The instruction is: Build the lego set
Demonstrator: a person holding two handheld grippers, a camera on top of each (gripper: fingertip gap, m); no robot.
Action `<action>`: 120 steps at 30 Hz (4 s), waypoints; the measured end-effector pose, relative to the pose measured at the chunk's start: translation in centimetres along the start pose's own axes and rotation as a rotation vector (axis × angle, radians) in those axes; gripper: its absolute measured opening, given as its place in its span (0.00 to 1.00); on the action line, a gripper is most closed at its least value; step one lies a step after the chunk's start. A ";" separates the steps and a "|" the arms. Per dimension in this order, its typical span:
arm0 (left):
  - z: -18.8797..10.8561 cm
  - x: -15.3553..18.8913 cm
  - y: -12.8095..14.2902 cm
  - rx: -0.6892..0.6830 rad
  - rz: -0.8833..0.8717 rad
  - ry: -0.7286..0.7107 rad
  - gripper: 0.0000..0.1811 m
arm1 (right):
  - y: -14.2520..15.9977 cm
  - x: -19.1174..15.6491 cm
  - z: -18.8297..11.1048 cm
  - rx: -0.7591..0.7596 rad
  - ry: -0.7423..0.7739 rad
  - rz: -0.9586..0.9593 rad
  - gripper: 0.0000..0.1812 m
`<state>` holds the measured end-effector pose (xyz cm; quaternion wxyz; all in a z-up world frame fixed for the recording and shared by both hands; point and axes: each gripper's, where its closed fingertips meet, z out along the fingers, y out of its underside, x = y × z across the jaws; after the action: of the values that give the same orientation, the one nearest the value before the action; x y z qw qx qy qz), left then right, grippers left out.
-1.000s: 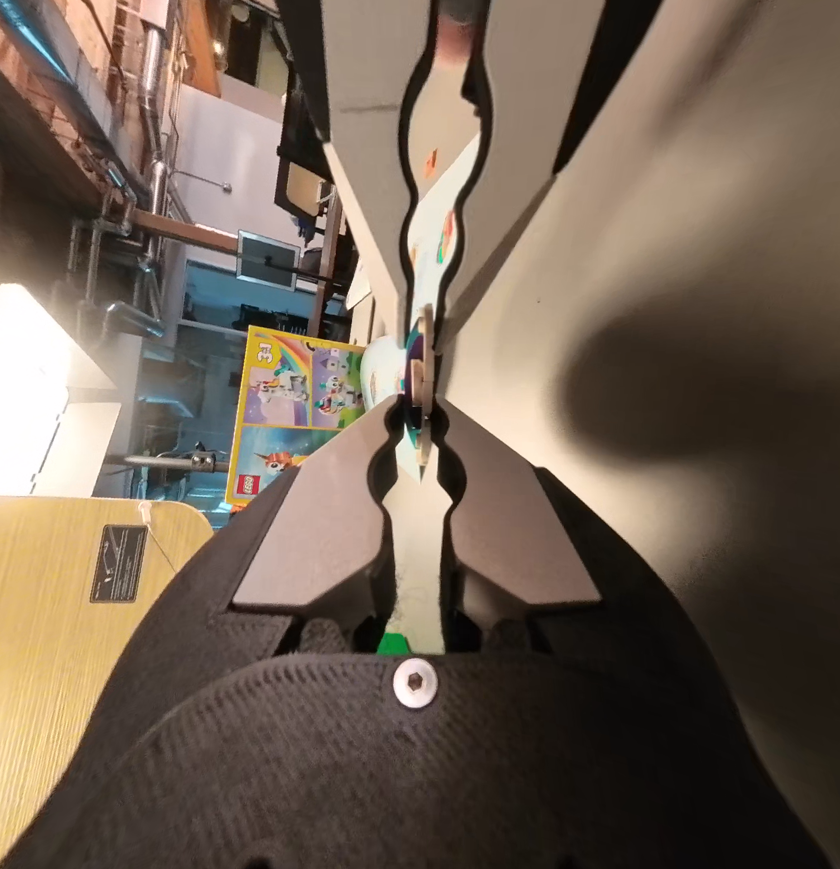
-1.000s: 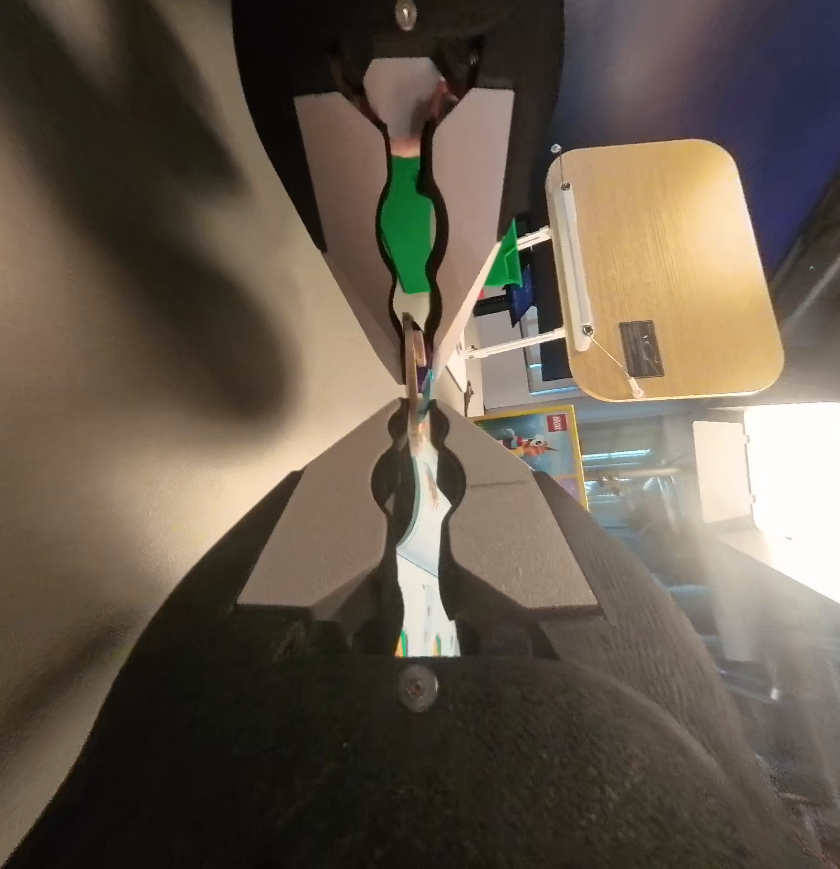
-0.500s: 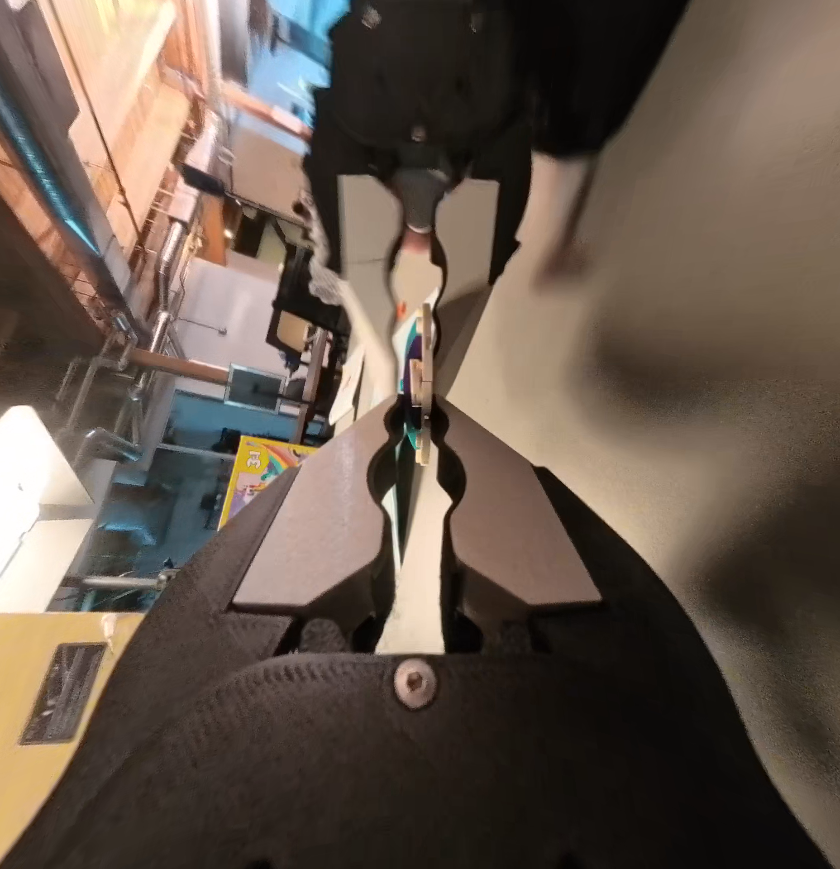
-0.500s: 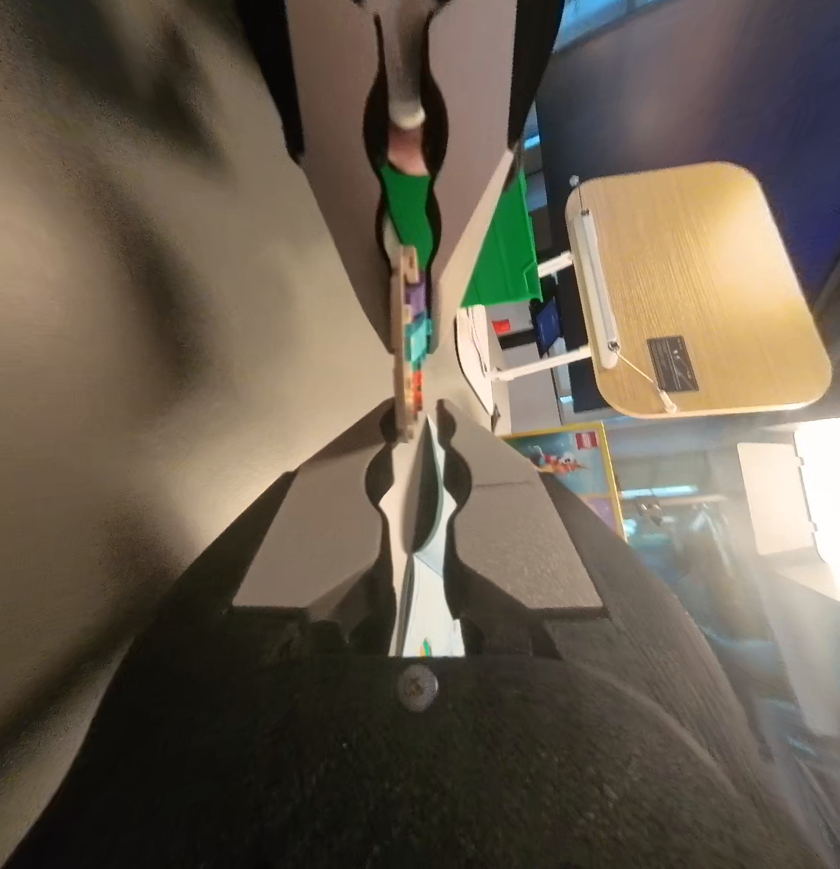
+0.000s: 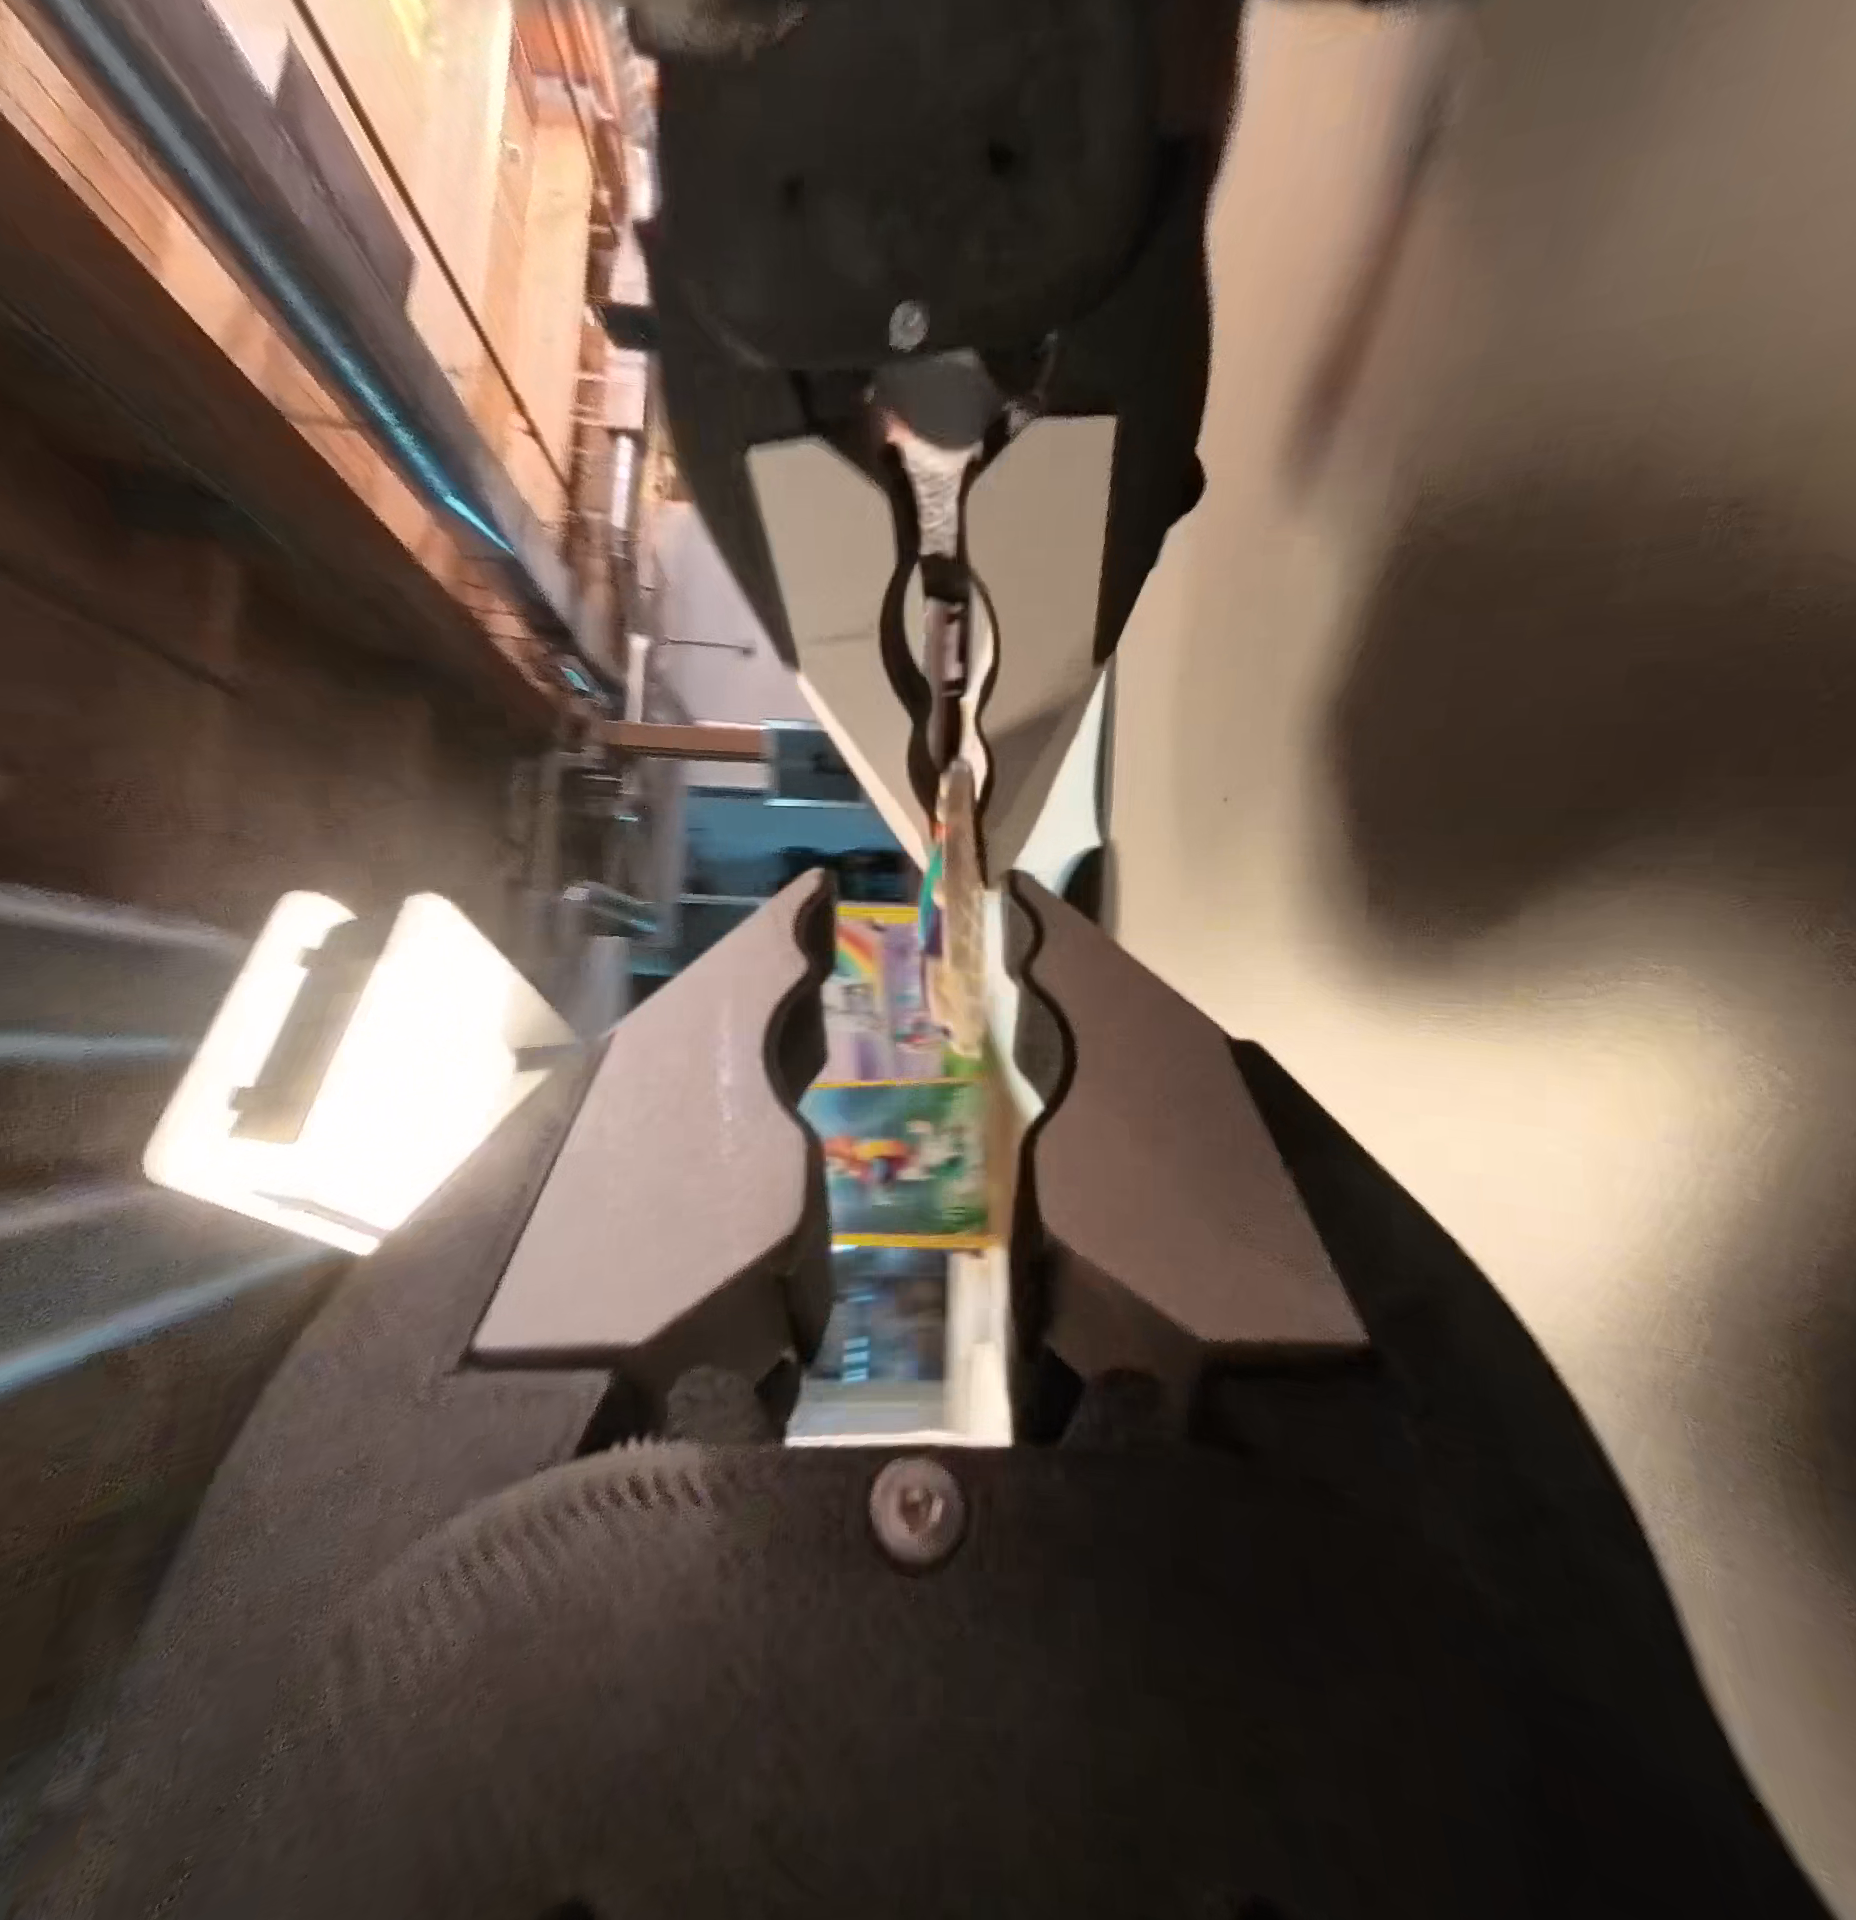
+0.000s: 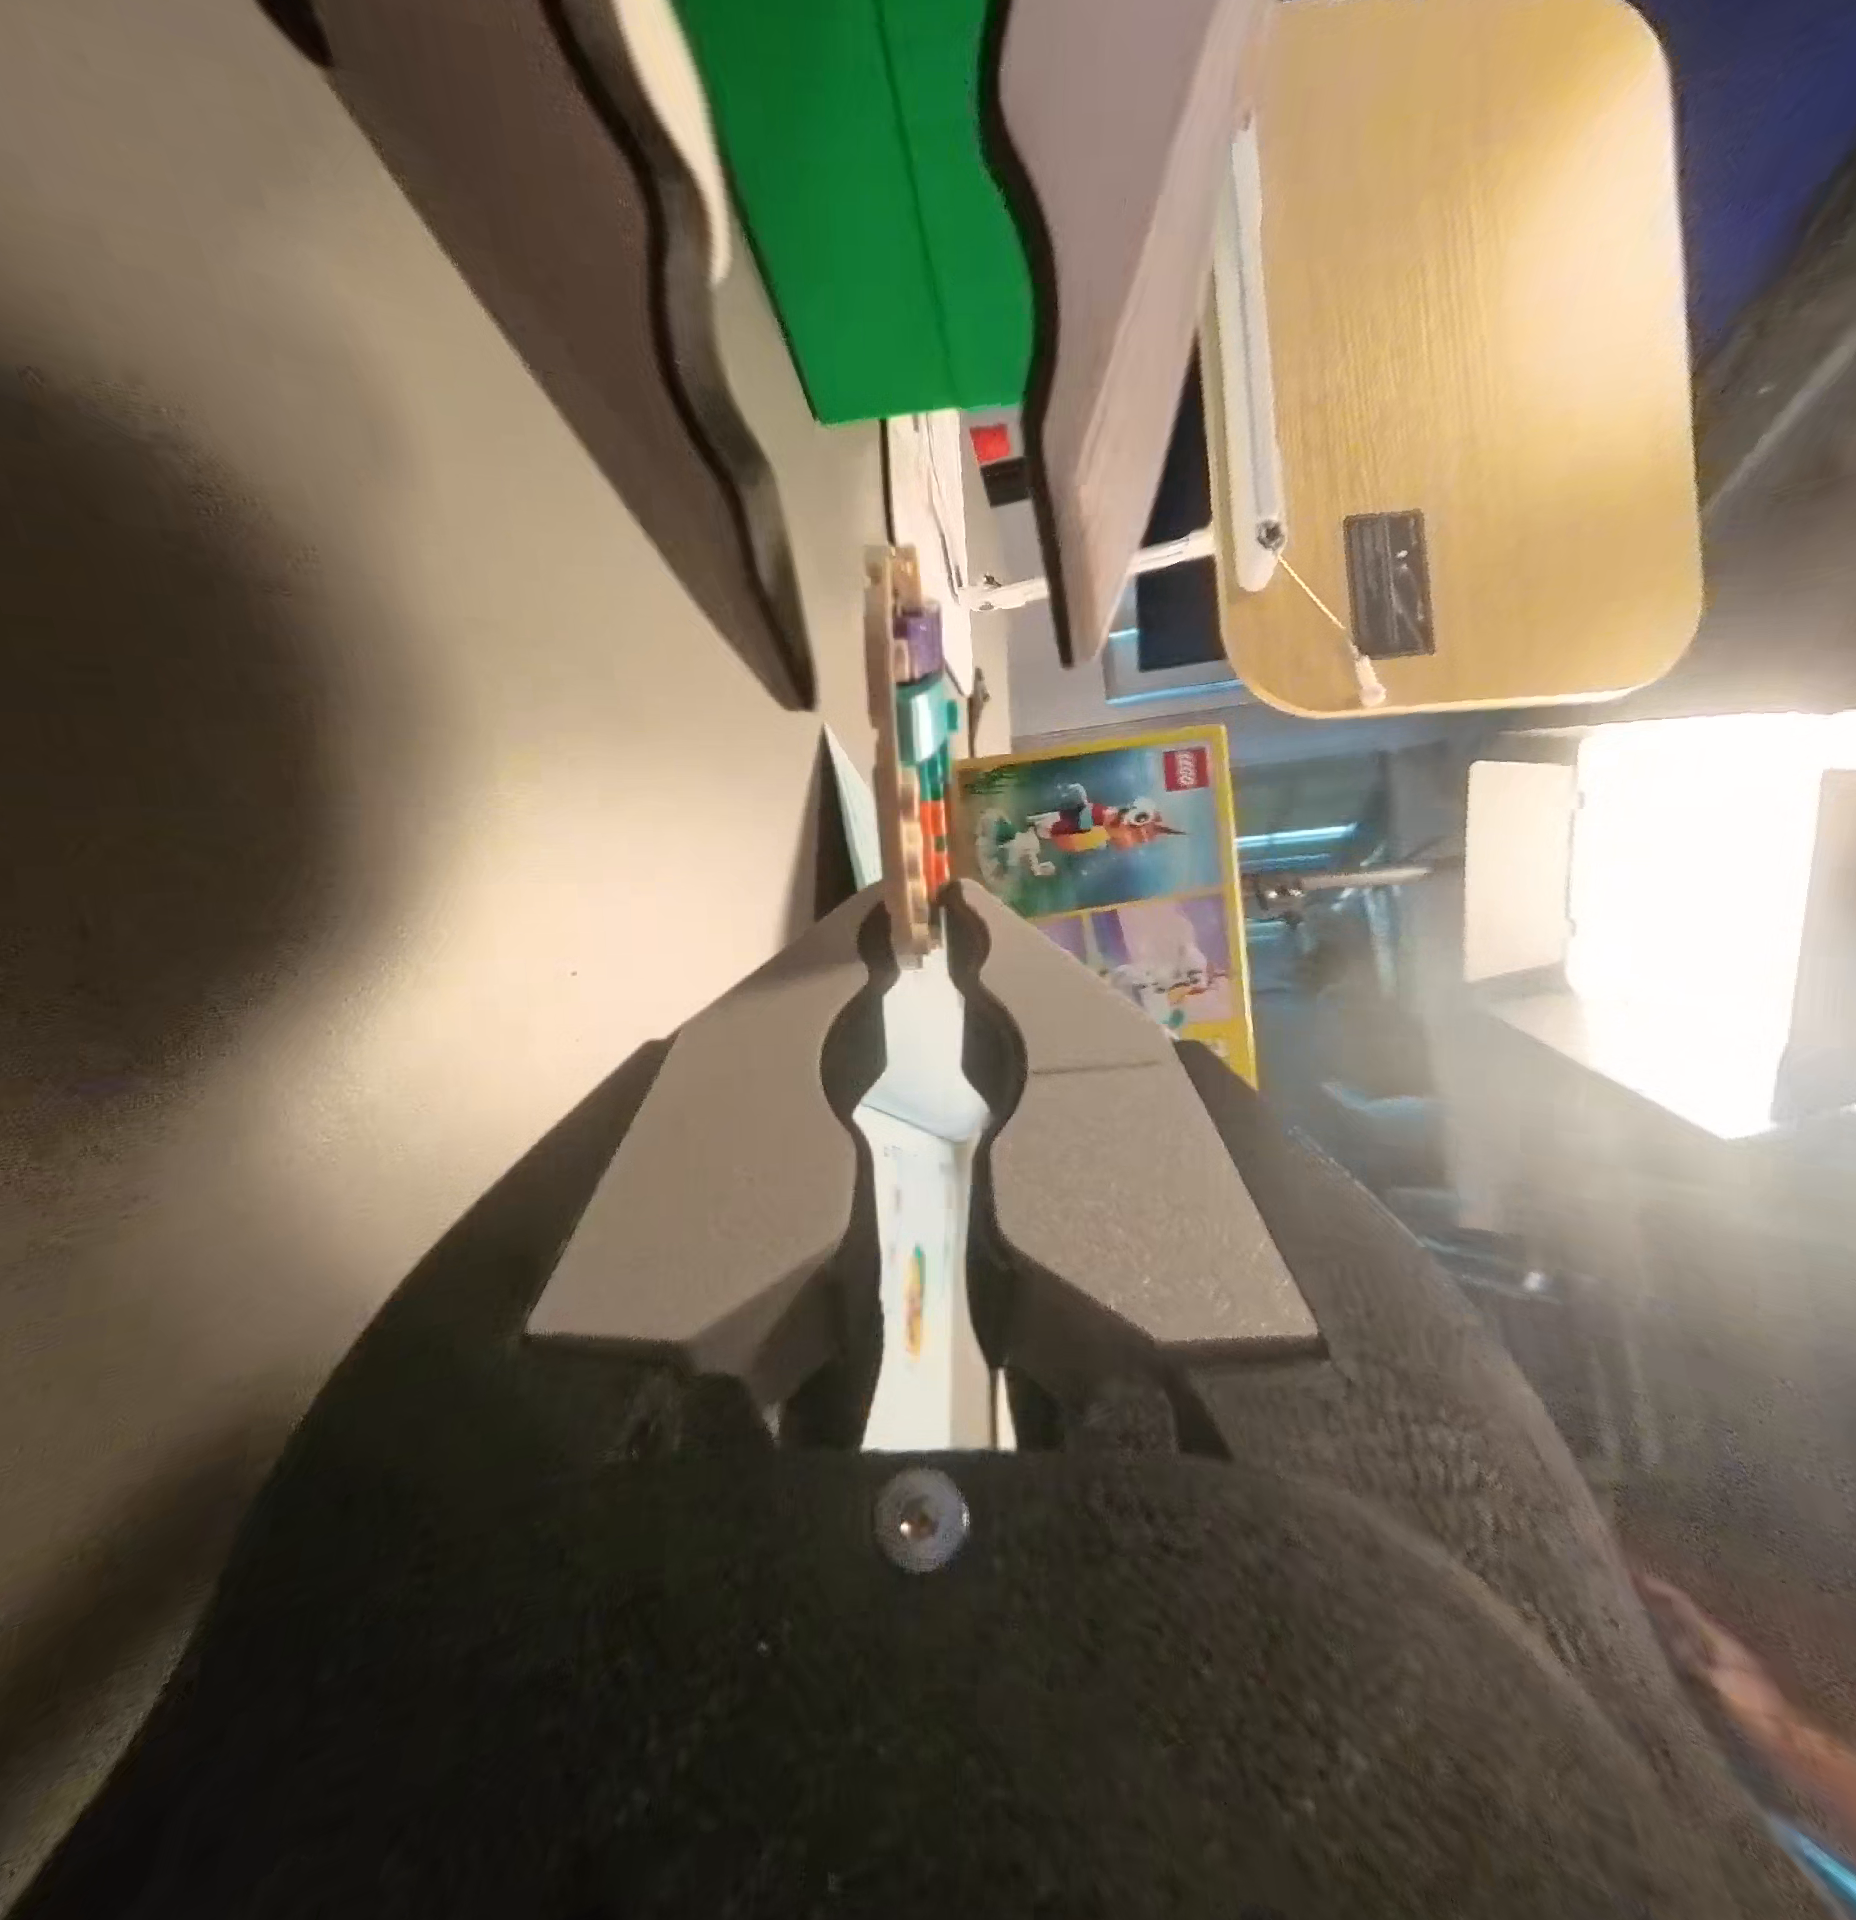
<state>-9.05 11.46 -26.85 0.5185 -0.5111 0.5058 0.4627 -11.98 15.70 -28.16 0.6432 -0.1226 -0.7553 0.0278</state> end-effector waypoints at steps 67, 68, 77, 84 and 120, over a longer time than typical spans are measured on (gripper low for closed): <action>0.9 1.8 2.1 -0.004 0.082 0.032 0.02 | 23.6 0.3 -4.2 -0.066 -0.582 1.071 0.24; 0.9 1.9 2.1 -0.004 0.080 0.035 0.02 | 24.3 0.1 -4.2 -0.084 -0.586 1.069 0.23; 0.7 1.7 1.6 0.018 0.082 0.028 0.02 | 25.7 -0.9 -2.9 -0.135 -0.691 1.112 0.18; 0.5 1.2 1.3 0.027 0.069 0.011 0.02 | 24.8 -1.0 -2.7 -0.146 -0.707 1.150 0.08; 0.9 0.9 2.6 -0.076 0.014 0.014 0.02 | -2.9 0.8 -2.0 0.193 -0.768 0.806 0.27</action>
<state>-11.50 12.49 -27.94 0.4919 -0.5302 0.4950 0.4816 -10.57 12.88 -26.50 0.2689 -0.3231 -0.8226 0.3831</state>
